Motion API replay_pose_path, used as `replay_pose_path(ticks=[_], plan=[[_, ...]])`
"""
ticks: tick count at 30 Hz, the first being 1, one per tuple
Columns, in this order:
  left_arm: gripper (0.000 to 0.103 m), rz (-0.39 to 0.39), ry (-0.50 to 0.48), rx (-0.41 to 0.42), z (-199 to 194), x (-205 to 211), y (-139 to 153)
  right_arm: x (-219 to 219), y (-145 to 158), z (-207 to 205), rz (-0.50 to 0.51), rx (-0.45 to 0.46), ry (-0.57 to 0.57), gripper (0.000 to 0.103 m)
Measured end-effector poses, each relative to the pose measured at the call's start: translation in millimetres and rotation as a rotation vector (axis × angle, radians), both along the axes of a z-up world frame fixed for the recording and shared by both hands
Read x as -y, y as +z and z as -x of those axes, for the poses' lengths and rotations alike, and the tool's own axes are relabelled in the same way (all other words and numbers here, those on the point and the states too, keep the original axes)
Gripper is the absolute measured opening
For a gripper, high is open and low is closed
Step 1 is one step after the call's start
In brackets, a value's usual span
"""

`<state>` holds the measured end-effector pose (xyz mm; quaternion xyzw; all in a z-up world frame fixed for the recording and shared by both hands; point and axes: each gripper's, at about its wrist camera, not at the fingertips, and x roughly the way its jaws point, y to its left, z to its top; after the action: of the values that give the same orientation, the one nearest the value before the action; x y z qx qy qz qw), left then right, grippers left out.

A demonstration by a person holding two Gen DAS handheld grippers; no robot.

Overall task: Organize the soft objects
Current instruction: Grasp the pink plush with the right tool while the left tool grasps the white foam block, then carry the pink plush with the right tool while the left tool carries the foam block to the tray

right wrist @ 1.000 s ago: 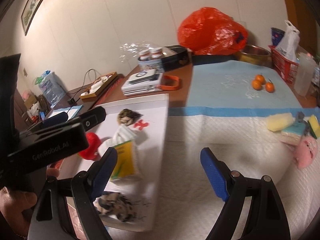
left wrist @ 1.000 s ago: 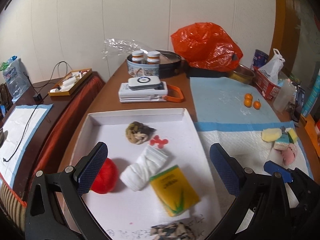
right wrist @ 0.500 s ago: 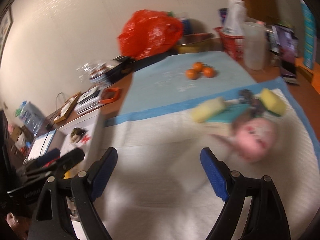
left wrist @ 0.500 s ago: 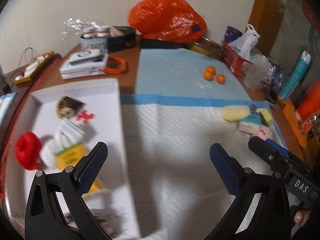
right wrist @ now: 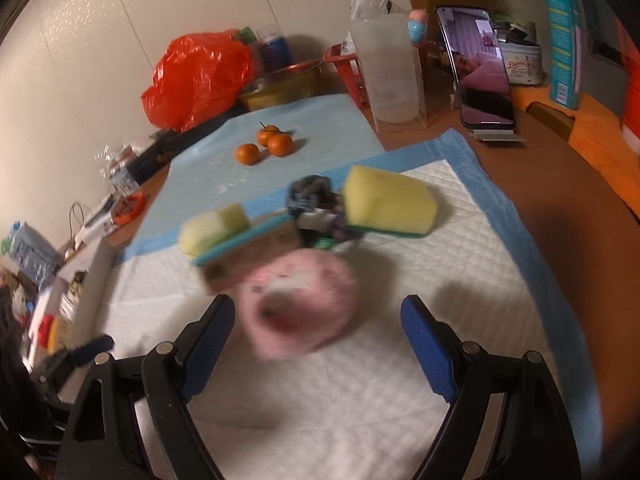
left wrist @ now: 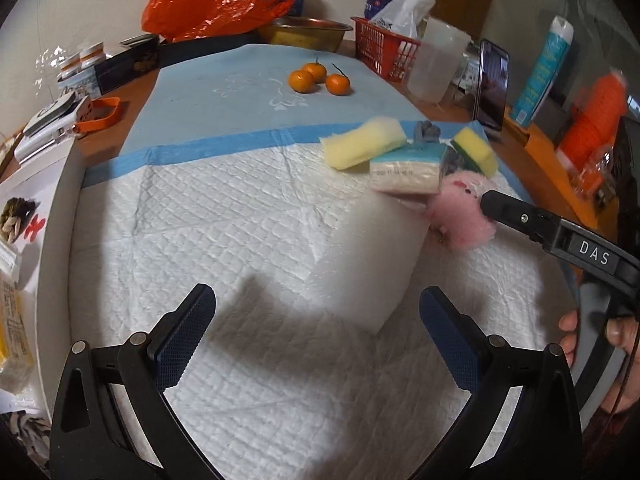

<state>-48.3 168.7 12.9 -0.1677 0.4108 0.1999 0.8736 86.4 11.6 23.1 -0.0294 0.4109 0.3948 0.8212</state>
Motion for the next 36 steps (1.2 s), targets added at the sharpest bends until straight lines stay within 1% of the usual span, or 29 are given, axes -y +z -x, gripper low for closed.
replay_pose_path(ticks=[2, 4, 6, 9, 11, 12, 15, 16, 17, 18, 19, 20, 21, 22, 27, 30, 33, 36], plan=[[0.103, -0.005, -0.012, -0.013, -8, 3, -4, 2, -6, -5, 0.012, 0.005, 0.023, 0.085], [0.103, -0.013, -0.017, -0.027, -13, 4, -7, 4, -8, -8, -0.008, 0.001, 0.062, 0.085], [0.103, -0.021, -0.019, -0.028, -20, 5, -7, -1, -6, -6, -0.004, 0.028, 0.094, 0.085], [0.103, -0.037, -0.023, -0.001, -28, 5, -1, -13, -1, 2, 0.000, 0.071, 0.159, 0.085], [0.102, -0.045, -0.029, -0.009, -36, 3, 0, -22, -1, 5, 0.017, 0.094, 0.187, 0.085], [0.099, -0.058, -0.037, -0.027, -41, 3, -2, -27, -2, 6, 0.032, 0.107, 0.198, 0.085], [0.096, -0.073, -0.068, -0.078, -53, 5, -11, -37, -6, 7, 0.070, 0.123, 0.203, 0.085], [0.092, -0.074, -0.070, -0.087, -54, 6, -15, -40, -9, 8, 0.086, 0.122, 0.210, 0.085], [0.086, -0.062, -0.071, -0.092, -55, 5, -18, -41, -11, 8, 0.092, 0.112, 0.218, 0.085], [0.082, -0.072, -0.068, -0.084, -54, 5, -18, -42, -14, 7, 0.095, 0.093, 0.226, 0.084], [0.079, -0.071, -0.063, -0.075, -53, 5, -18, -41, -17, 5, 0.098, 0.073, 0.222, 0.084], [0.071, -0.079, -0.056, -0.071, -52, 4, -17, -40, -19, 4, 0.094, 0.057, 0.216, 0.081], [0.069, -0.073, -0.054, -0.068, -50, 3, -16, -37, -20, 3, 0.086, 0.051, 0.206, 0.065], [0.068, -0.068, -0.050, -0.060, -47, 1, -16, -35, -19, 2, 0.075, 0.049, 0.202, 0.063], [0.067, -0.045, -0.007, -0.036, -34, 1, -14, -33, -17, 4, 0.050, 0.013, 0.211, 0.062], [0.067, -0.045, 0.033, -0.009, -20, 2, -4, -33, -12, 9, 0.030, -0.003, 0.212, 0.062], [0.067, -0.070, 0.083, 0.024, -3, 3, 14, -34, 6, 22, -0.012, -0.002, 0.235, 0.062], [0.067, -0.106, 0.151, 0.073, 20, 1, 37, -39, 28, 39, -0.061, 0.026, 0.289, 0.062]])
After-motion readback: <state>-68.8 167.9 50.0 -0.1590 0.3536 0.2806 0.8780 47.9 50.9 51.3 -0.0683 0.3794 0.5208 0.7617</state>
